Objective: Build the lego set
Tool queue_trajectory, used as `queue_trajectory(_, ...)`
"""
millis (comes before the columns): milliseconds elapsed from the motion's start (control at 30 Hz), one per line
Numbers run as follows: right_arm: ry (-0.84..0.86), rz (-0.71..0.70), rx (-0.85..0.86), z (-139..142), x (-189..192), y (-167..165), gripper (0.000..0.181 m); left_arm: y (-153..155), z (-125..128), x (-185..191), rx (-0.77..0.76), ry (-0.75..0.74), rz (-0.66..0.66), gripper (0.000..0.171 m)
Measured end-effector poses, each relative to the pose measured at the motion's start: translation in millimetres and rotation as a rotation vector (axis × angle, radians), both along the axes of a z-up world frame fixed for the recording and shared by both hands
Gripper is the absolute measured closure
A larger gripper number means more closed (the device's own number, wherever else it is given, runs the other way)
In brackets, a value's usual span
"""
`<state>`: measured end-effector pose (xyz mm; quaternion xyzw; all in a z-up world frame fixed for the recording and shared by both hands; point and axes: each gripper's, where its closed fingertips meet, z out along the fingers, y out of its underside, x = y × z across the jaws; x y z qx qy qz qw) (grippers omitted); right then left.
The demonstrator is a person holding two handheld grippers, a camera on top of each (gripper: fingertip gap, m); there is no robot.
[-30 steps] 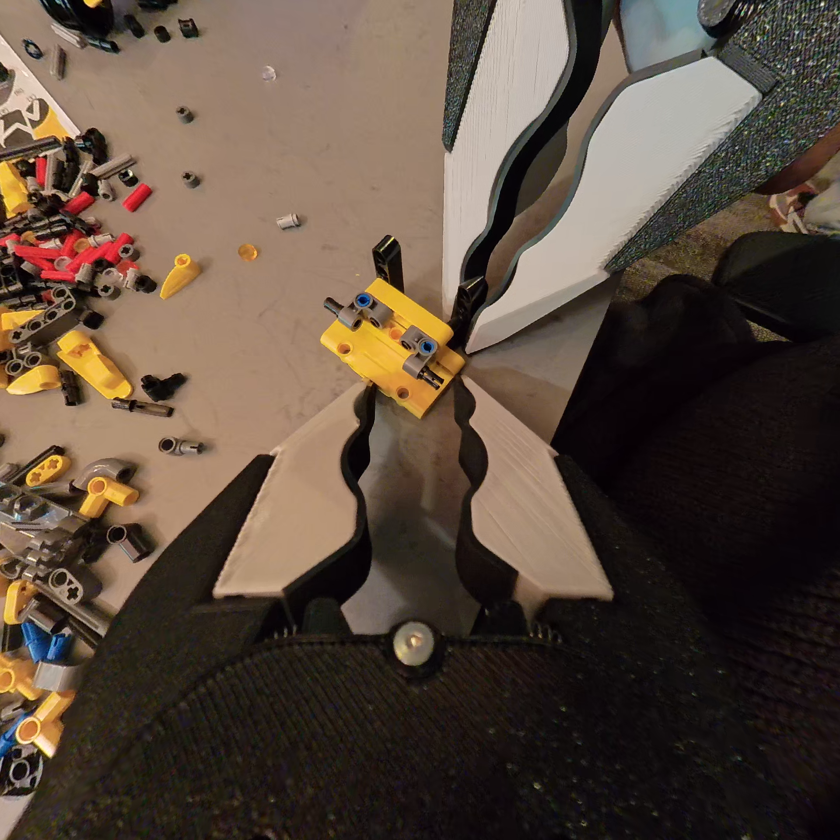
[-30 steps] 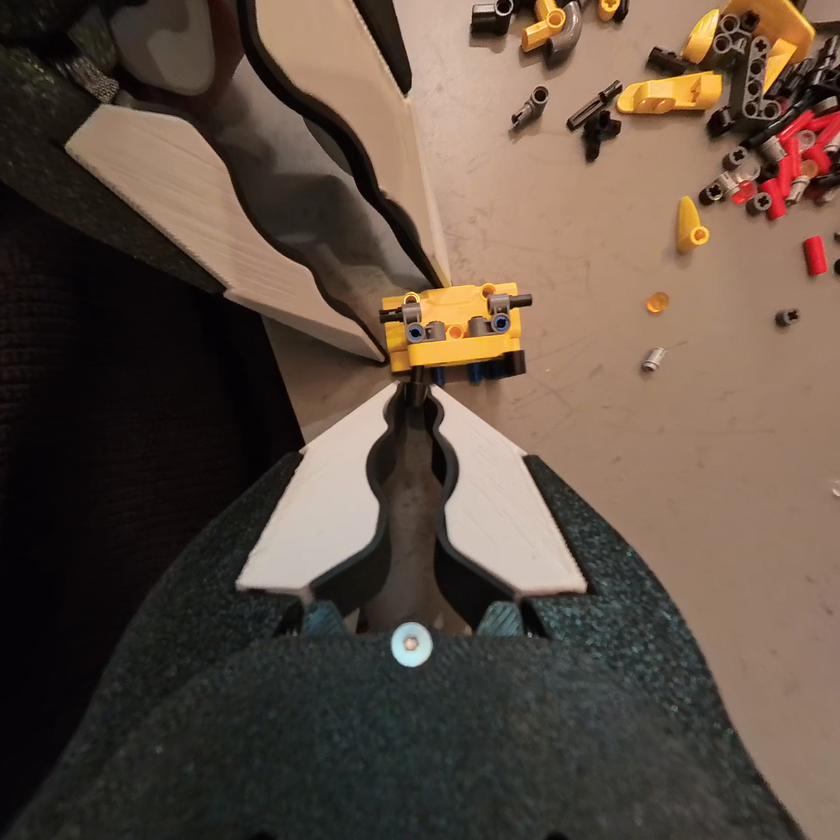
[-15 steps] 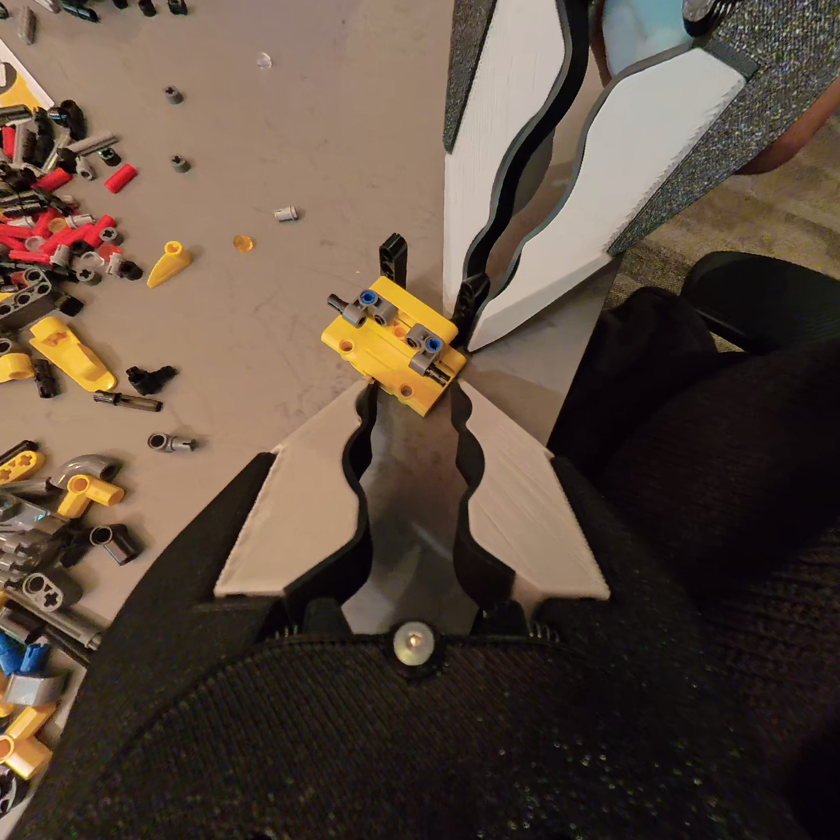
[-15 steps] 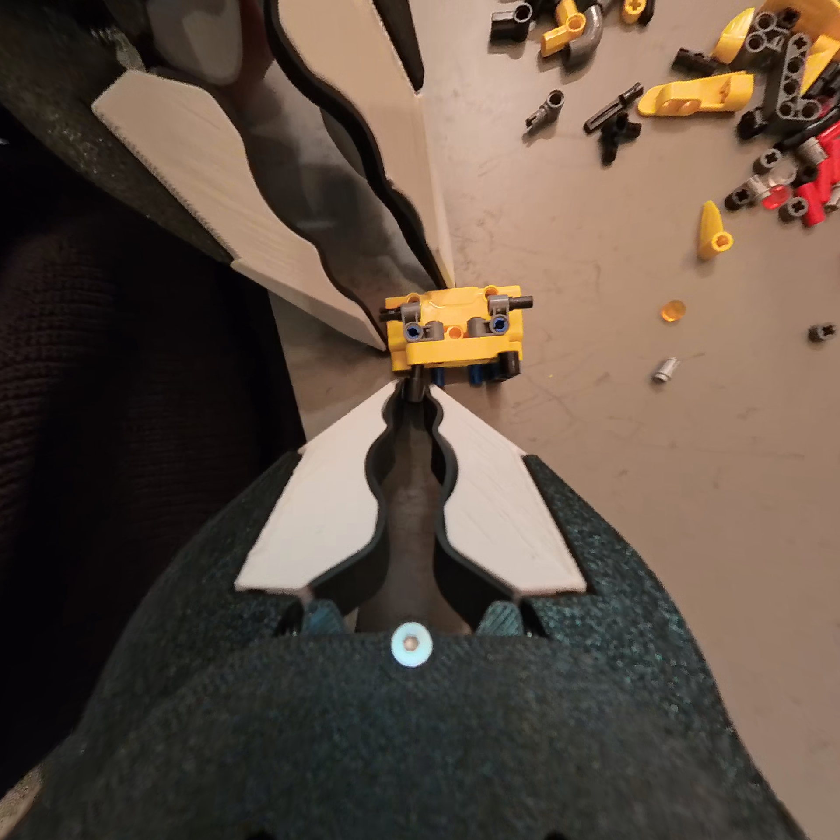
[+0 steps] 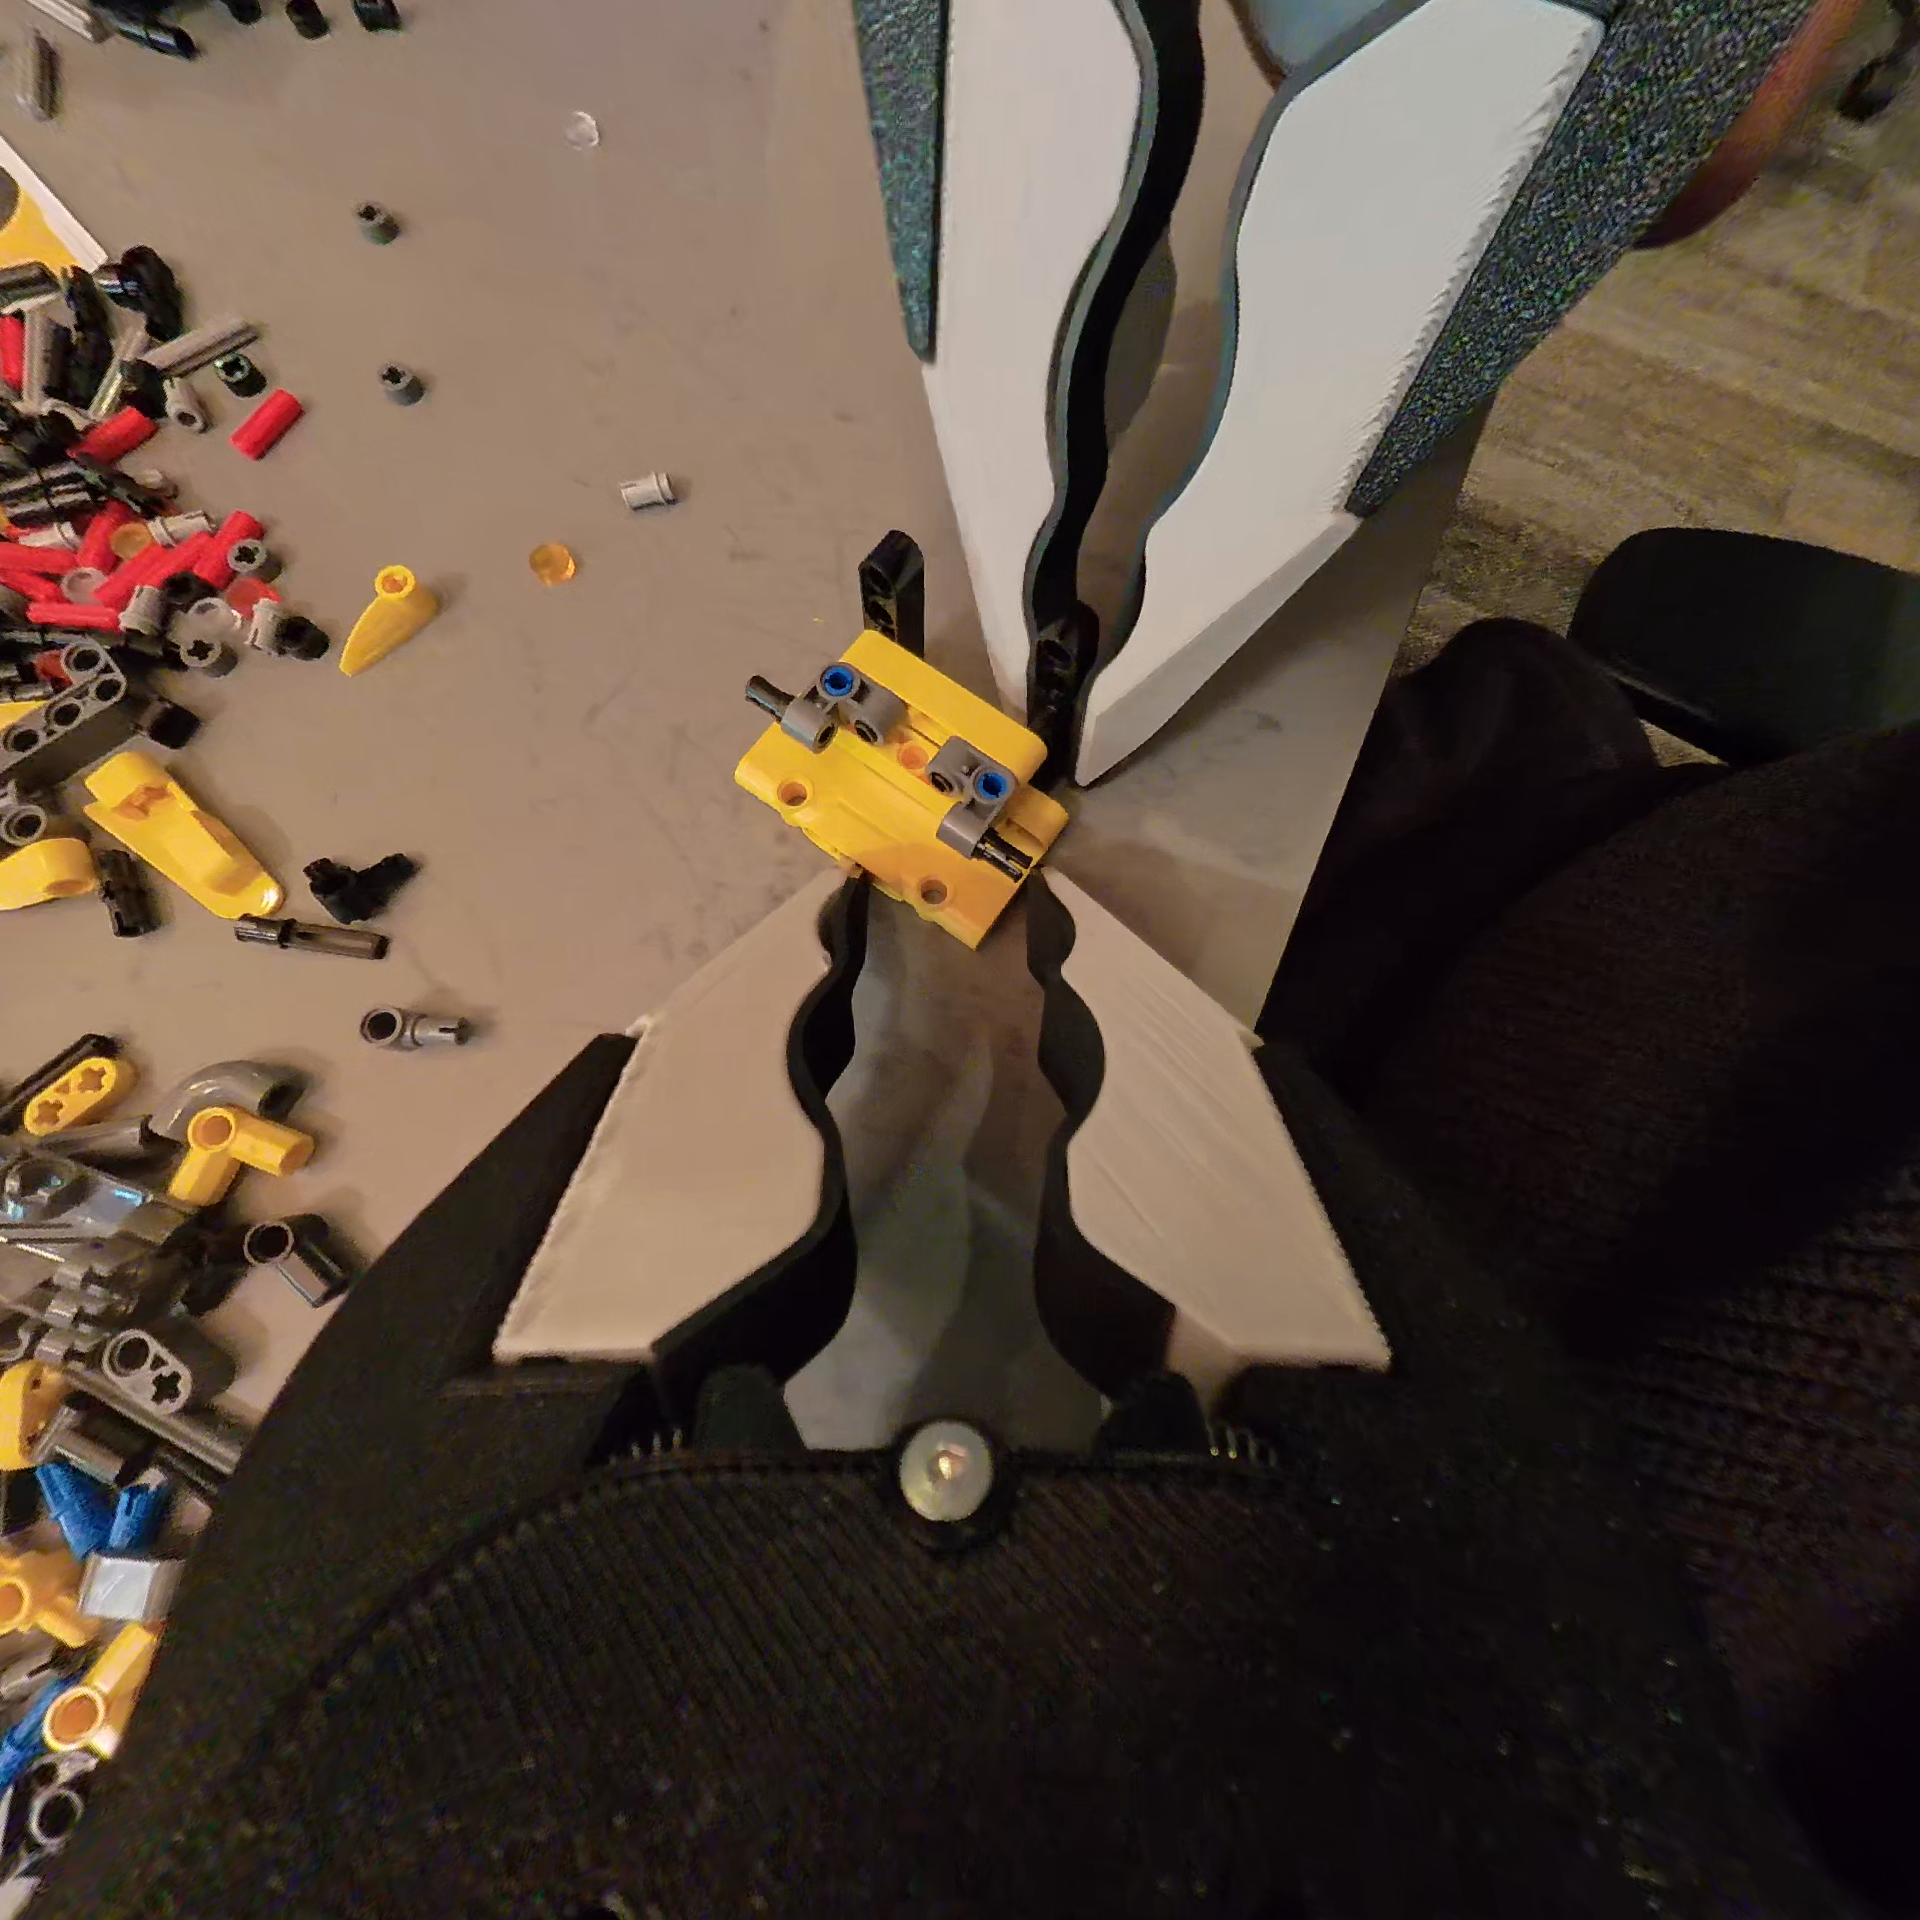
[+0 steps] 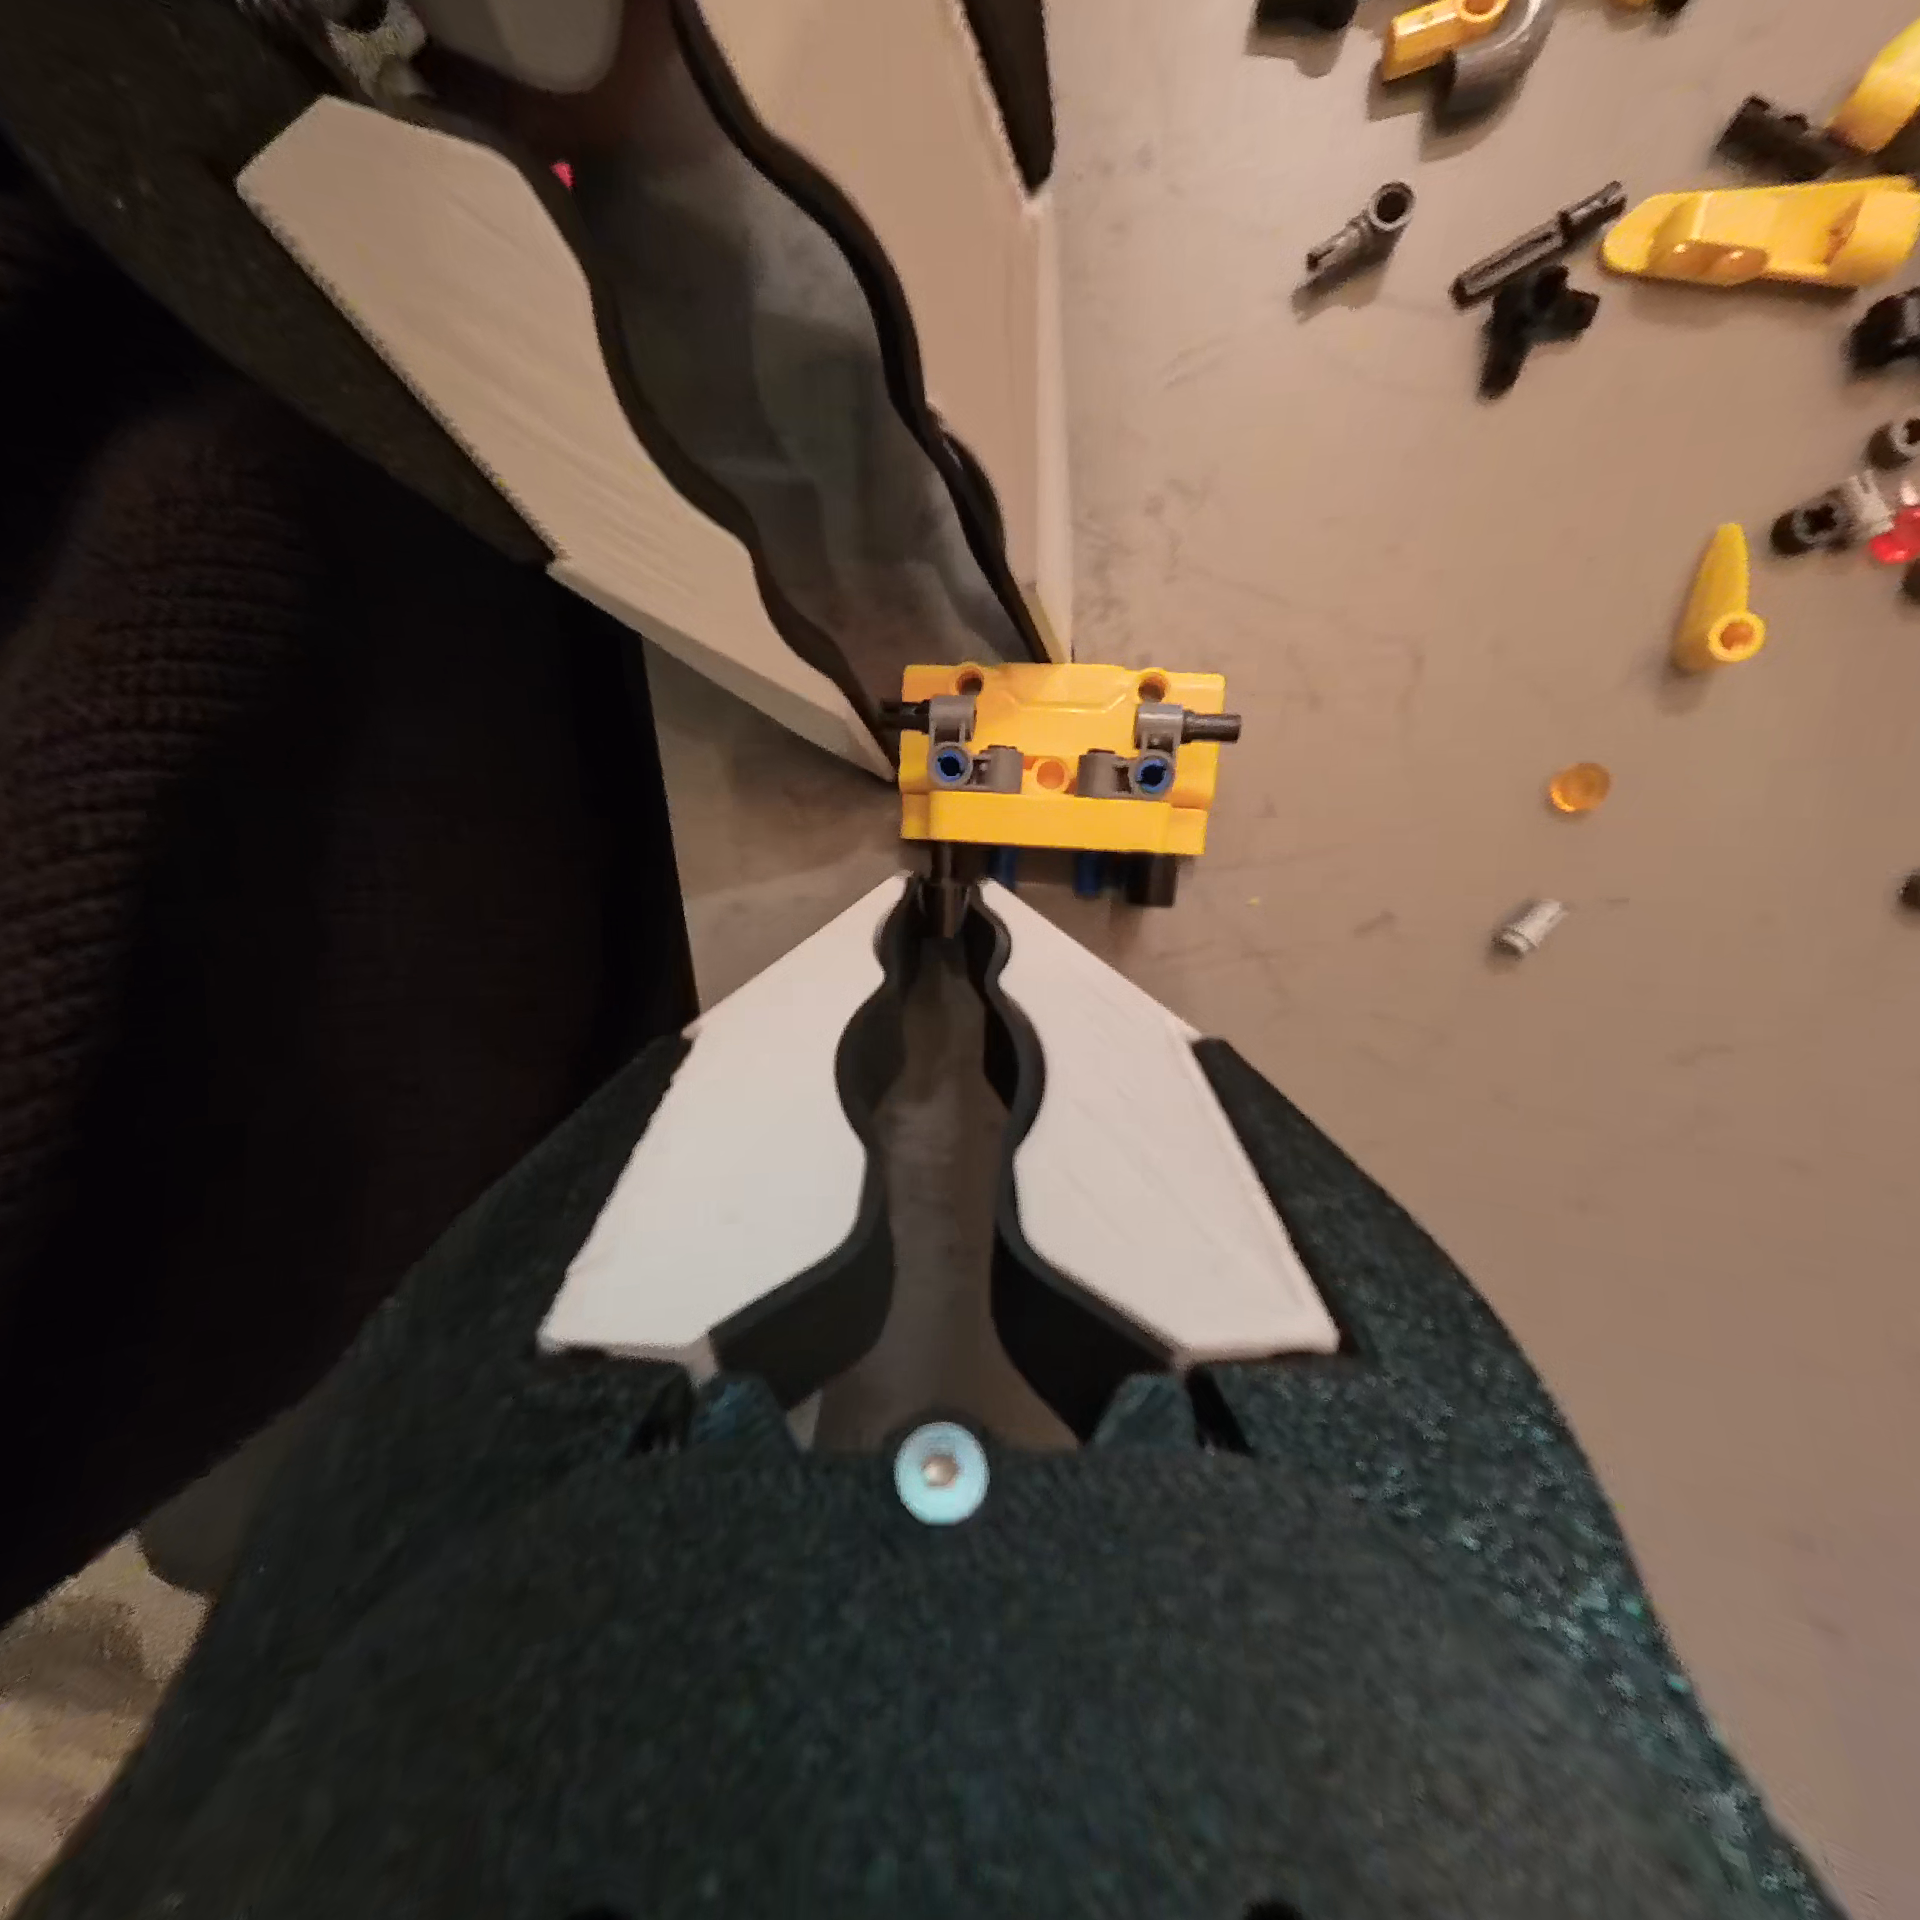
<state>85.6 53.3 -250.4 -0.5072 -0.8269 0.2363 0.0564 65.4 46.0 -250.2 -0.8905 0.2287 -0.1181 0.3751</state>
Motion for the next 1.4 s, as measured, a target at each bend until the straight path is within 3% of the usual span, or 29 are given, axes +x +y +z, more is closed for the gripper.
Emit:
queue_trajectory(267, 0.104, -0.157, -0.015, 1.9, 2.3, 7.1, 0.175, -0.3, 1.0, 0.0, -0.027, -0.059, -0.002, 0.142)
queue_trajectory(733, 0.117, -0.086, -0.051, 0.9, 0.6, 3.3, 0.175, -1.1, -0.1, -0.3, -0.031, -0.046, -0.036, 0.142)
queue_trajectory(1167, 0.114, -0.093, 0.115, 0.0, 1.2, 2.5, 0.170, -0.9, 0.1, -0.2, -0.024, -0.034, -0.040, 0.142)
queue_trajectory(1300, 0.129, -0.128, 0.029, 2.1, 3.8, -4.1, 0.155, -0.9, 0.0, -0.1, -0.021, -0.029, -0.041, 0.142)
queue_trajectory(1400, 0.183, -0.155, 0.021, 5.8, 5.0, -0.5, 0.164, -1.0, -0.1, 0.0, -0.018, -0.023, -0.042, 0.142)
